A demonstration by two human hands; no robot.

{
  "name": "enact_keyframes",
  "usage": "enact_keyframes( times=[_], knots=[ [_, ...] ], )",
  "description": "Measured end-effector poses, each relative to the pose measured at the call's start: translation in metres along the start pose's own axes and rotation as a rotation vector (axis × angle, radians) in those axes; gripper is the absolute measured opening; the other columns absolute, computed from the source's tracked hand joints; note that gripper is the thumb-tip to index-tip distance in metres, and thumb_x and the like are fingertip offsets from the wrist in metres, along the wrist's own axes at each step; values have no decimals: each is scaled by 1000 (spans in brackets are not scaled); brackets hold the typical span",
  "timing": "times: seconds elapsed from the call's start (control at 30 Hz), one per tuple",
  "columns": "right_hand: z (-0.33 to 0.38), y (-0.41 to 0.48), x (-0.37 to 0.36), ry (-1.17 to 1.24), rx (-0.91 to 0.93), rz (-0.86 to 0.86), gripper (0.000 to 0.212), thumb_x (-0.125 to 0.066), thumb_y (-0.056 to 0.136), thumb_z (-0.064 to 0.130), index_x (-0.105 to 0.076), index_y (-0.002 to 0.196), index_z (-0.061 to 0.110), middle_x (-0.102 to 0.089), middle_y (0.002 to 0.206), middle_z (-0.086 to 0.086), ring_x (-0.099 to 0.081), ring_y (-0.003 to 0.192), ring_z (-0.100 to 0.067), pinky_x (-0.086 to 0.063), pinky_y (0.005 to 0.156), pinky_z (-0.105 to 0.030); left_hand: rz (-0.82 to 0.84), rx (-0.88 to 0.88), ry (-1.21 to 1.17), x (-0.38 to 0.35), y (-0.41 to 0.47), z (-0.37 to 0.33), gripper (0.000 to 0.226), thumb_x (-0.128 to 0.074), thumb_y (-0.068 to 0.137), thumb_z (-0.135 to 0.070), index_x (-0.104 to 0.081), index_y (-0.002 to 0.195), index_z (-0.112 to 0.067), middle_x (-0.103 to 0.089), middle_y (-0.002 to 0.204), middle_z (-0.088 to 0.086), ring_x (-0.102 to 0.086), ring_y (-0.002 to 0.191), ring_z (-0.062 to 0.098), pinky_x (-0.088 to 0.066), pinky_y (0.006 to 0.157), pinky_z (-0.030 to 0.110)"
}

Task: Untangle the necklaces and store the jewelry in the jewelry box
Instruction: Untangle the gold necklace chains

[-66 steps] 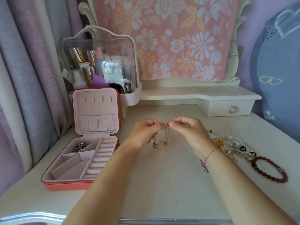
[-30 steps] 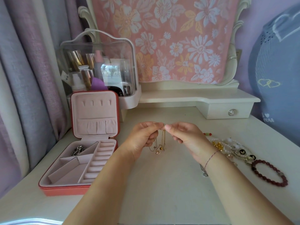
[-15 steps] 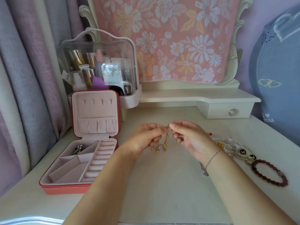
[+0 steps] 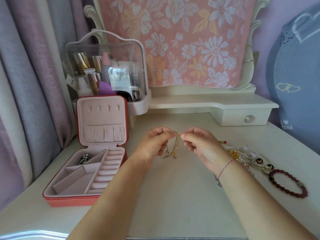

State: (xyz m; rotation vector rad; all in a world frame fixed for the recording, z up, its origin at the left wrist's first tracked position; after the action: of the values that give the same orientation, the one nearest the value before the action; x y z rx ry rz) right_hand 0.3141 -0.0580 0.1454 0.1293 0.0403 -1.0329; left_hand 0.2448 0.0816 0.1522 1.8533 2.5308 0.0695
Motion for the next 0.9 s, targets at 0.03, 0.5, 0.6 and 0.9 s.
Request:
enact_keyframes(
  times=[0.03,0.5,0.6,0.9],
  knots=[
    [1,0,0,36,-3,-4,20,-63,84,3,-59,68,15,-57,63,3,-51,61,-10,-36,62,-25,-1,7,16,-1,0,0,18,-60,90,-10,-57,74,-18,-31,50,-9,-24,42,6,-22,39,15],
    [4,-3,-3,128,-58,-3,21,-52,89,-2,-58,76,14,-59,61,4,-52,60,-9,-38,61,-22,85,60,122,-2,-3,-1,10,-63,90,-22,-66,82,-17,-25,50,-8,-18,45,9,-17,40,19],
    [4,-4,-4,86,-74,35,20,-54,88,-1,-54,76,15,-59,60,5,-50,61,-10,-37,61,-22,57,41,104,-1,-3,0,11,-65,89,-22,-71,88,-13,-25,50,-5,-18,45,10,-17,41,19],
    [1,-1,3,262,-139,76,3,-67,78,18,-66,75,17,-61,69,3,-53,63,-8,-41,60,-19,-16,84,31,1,-2,-4,12,-63,87,-14,-65,75,-16,-25,45,-10,-17,41,8,-15,38,18]
  ],
)
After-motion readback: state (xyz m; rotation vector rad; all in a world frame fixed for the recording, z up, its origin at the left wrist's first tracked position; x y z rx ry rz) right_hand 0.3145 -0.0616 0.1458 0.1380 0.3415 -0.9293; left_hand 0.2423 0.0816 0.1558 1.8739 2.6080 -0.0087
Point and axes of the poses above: each hand's wrist, its own y-axis towards the middle knuckle, its own x-axis out of the back of the hand, z = x × y, the point moved 1 cm from there along y, towards the middle knuckle
